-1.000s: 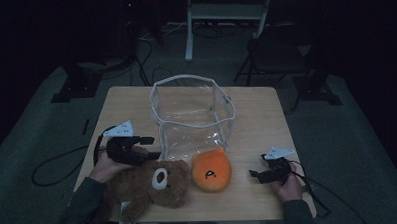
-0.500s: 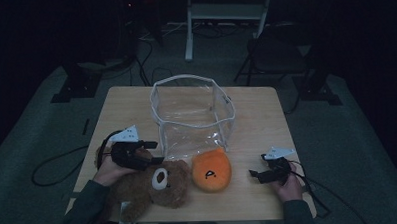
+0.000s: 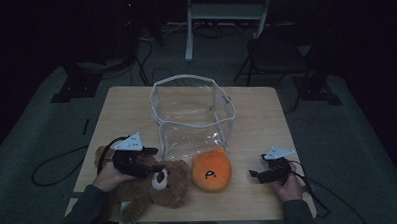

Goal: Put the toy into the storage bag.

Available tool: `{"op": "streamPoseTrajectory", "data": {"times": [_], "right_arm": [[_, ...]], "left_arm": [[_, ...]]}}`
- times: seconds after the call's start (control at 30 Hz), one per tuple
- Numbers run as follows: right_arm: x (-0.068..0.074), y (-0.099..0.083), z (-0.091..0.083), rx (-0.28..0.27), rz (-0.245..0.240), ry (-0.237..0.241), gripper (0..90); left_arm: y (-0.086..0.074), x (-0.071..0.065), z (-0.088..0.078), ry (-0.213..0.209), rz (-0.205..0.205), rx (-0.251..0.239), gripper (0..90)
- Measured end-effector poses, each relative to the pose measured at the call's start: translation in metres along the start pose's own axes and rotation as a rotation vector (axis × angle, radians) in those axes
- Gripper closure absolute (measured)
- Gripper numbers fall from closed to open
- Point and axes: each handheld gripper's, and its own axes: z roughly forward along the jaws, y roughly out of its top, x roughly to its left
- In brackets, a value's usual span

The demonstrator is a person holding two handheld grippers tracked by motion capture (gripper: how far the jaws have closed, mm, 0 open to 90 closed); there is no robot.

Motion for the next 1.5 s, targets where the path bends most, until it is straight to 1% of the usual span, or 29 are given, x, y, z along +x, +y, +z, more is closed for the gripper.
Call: {"op": "streamPoseTrajectory", "data": {"times": [0.07,0.13,0.23,0.37,0.43,0.47,0.5,0.53,0.57,0.63,0.67,0.73,0.77,0.83,0.9,0.97,1.03,1.13,1.23,1.3,1.37,1.4,1.5], "right_arm": [[0.000,0.000,0.000,0.000,0.000,0.000,11.8],[0.000,0.000,0.000,0.000,0.000,0.000,11.9],[0.000,0.000,0.000,0.000,0.000,0.000,11.8],[0.000,0.000,0.000,0.000,0.000,0.000,11.8],[0.000,0.000,0.000,0.000,0.000,0.000,11.8],[0.000,0.000,0.000,0.000,0.001,0.000,11.8],[0.000,0.000,0.000,0.000,0.000,0.000,11.8],[0.000,0.000,0.000,0.000,0.001,0.000,11.8],[0.000,0.000,0.000,0.000,0.001,0.000,11.8],[0.000,0.000,0.000,0.000,0.001,0.000,11.8],[0.000,0.000,0.000,0.000,0.000,0.000,11.8],[0.000,0.000,0.000,0.000,0.001,0.000,11.8],[0.000,0.000,0.000,0.000,0.001,0.000,11.8],[0.000,0.000,0.000,0.000,0.001,0.000,11.8],[0.000,0.000,0.000,0.000,0.001,0.000,11.8],[0.000,0.000,0.000,0.000,0.001,0.000,11.8],[0.000,0.000,0.000,0.000,0.001,0.000,11.9],[0.000,0.000,0.000,0.000,0.001,0.000,11.8],[0.000,0.000,0.000,0.000,0.001,0.000,11.8],[0.000,0.000,0.000,0.000,0.001,0.000,11.8],[0.000,0.000,0.000,0.000,0.001,0.000,11.8],[0.000,0.000,0.000,0.000,0.001,0.000,11.8],[0.000,0.000,0.000,0.000,0.000,0.000,11.8]], "left_arm": [[-0.002,-0.001,0.000,0.006,-0.001,0.006,32.0],[-0.003,-0.002,0.000,0.000,-0.007,0.006,32.0],[-0.007,-0.003,0.001,-0.016,-0.009,0.011,30.5],[-0.009,-0.007,0.004,-0.053,-0.008,0.043,26.1],[-0.010,-0.009,0.007,-0.078,-0.001,0.062,23.7],[-0.010,-0.011,0.008,-0.082,0.007,0.073,23.2],[-0.011,-0.012,0.010,-0.070,0.022,0.072,20.9],[-0.012,-0.012,0.012,-0.066,0.022,0.081,19.8],[-0.013,-0.011,0.015,-0.074,0.029,0.094,19.8],[-0.015,-0.012,0.018,-0.094,0.041,0.093,19.8],[-0.016,-0.013,0.020,-0.090,0.058,0.100,19.7],[-0.017,-0.013,0.021,-0.099,0.067,0.106,19.4],[-0.018,-0.012,0.022,-0.103,0.066,0.109,19.3],[-0.020,-0.010,0.022,-0.126,0.061,0.103,19.2],[-0.022,-0.009,0.023,-0.152,0.059,0.111,19.2],[-0.023,-0.012,0.025,-0.152,0.082,0.142,19.2],[-0.023,-0.013,0.027,-0.151,0.096,0.154,19.2],[-0.022,-0.014,0.031,-0.126,0.117,0.185,18.6],[-0.022,-0.013,0.037,-0.115,0.125,0.207,17.2],[-0.022,-0.011,0.040,-0.099,0.118,0.224,17.2],[-0.021,-0.009,0.043,-0.093,0.101,0.242,17.2],[-0.021,-0.007,0.043,-0.095,0.103,0.255,17.3],[-0.020,-0.005,0.046,-0.109,0.083,0.265,17.2]]}}
